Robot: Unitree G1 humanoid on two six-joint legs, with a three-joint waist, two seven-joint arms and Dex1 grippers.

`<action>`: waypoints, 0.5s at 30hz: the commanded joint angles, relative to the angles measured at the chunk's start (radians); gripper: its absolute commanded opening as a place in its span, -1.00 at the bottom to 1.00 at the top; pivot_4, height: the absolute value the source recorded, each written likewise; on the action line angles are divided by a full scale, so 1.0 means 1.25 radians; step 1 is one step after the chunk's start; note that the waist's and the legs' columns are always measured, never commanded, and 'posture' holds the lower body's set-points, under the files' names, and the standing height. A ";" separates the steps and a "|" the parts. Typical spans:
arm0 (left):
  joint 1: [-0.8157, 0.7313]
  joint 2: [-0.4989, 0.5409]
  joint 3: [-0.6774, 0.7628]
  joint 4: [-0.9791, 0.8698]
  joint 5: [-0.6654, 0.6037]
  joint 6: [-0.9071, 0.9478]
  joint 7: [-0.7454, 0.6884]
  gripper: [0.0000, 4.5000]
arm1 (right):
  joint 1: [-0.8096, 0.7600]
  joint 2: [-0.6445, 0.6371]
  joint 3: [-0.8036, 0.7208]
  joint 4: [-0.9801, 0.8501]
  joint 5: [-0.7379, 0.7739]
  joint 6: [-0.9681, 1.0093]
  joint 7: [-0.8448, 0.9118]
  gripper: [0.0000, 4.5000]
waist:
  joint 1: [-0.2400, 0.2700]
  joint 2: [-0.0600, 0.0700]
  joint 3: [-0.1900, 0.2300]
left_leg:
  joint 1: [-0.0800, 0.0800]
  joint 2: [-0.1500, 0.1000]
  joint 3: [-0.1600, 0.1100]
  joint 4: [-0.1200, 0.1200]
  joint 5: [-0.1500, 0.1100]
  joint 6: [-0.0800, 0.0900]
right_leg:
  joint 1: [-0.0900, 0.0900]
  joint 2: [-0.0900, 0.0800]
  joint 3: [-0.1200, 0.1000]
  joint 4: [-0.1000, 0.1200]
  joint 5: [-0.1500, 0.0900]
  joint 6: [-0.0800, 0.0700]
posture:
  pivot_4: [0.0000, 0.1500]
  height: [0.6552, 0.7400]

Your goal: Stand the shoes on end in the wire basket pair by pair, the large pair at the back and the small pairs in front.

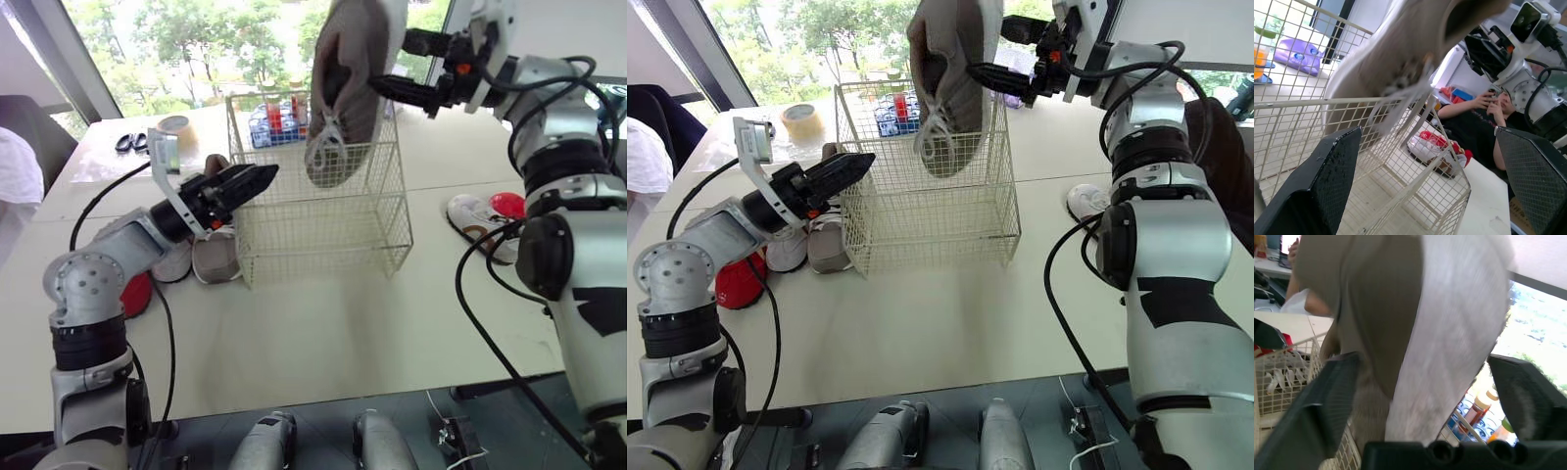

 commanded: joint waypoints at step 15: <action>-0.018 0.052 0.005 -0.021 0.082 -0.054 0.015 1.00 | 0.283 -0.044 -0.063 -0.684 0.114 0.322 -0.148 0.99 | 0.004 0.000 0.000 | 0.000 0.000 -0.001 0.000 0.000 0.000 | 0.000 0.000 0.000 0.000 0.000 0.000 | 1.00 1.00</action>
